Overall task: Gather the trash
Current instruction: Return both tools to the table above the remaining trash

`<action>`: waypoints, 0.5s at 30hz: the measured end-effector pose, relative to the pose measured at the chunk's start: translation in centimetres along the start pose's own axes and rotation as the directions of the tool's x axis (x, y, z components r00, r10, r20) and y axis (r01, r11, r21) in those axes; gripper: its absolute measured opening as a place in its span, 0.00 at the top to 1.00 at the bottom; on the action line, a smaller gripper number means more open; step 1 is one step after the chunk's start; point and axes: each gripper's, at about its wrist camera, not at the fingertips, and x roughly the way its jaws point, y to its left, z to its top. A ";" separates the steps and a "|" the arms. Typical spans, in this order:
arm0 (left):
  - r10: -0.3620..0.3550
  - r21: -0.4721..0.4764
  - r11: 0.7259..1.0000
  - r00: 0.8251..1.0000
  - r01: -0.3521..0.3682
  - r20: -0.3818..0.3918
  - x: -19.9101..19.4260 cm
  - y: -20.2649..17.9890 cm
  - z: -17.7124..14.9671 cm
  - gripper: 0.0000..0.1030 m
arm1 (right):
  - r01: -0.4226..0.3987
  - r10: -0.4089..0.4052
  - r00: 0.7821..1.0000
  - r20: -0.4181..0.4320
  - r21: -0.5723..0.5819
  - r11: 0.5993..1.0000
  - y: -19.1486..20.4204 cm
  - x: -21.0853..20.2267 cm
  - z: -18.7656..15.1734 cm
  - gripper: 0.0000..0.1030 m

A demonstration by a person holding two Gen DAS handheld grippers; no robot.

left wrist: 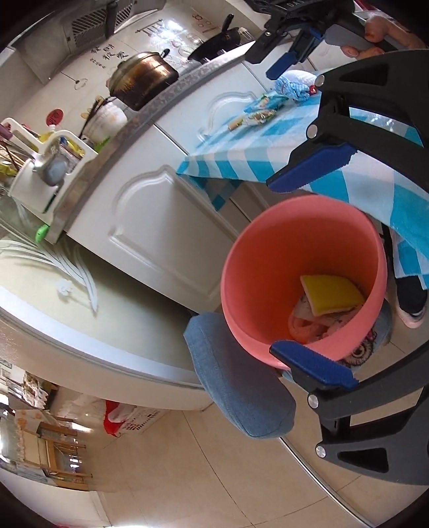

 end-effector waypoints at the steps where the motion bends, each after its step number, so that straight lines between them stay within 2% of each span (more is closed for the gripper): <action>1: -0.005 -0.003 1.000 1.000 0.005 0.007 -0.2 -0.2 0.0 0.11 | 0.010 -0.010 1.000 0.017 0.000 1.000 -0.3 -0.4 0.0 0.12; 5: -0.031 0.002 1.000 0.999 0.031 0.027 -0.6 -1.6 -0.3 0.11 | 0.035 -0.036 0.996 0.079 0.017 0.999 -1.7 -2.2 -0.7 0.11; 10: -0.045 0.080 0.996 0.998 0.042 0.040 -1.3 -4.5 -0.8 0.11 | 0.035 -0.043 0.994 0.105 0.079 0.996 -4.0 -3.4 -1.7 0.11; 12: -0.036 0.104 0.994 0.999 0.034 0.023 -1.2 -5.6 -0.9 0.06 | 0.035 -0.046 0.993 0.110 0.100 0.994 -4.8 -3.9 -2.1 0.11; 15: -0.021 0.155 0.988 1.000 0.023 -0.019 -0.8 -7.3 -1.3 0.06 | 0.038 -0.053 0.990 0.128 0.120 0.992 -6.0 -4.7 -2.6 0.11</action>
